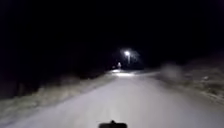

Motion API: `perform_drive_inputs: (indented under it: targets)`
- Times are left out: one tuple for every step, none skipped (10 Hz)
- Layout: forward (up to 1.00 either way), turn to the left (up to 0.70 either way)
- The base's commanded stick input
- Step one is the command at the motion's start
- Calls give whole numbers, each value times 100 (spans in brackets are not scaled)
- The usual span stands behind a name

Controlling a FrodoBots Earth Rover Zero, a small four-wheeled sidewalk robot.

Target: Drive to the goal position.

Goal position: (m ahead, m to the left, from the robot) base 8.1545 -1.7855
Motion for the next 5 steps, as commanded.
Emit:
perform_drive_inputs:
  targets:
    - [70,-1]
    - [70,-5]
    - [70,-15]
    - [70,-25]
    - [70,-25]
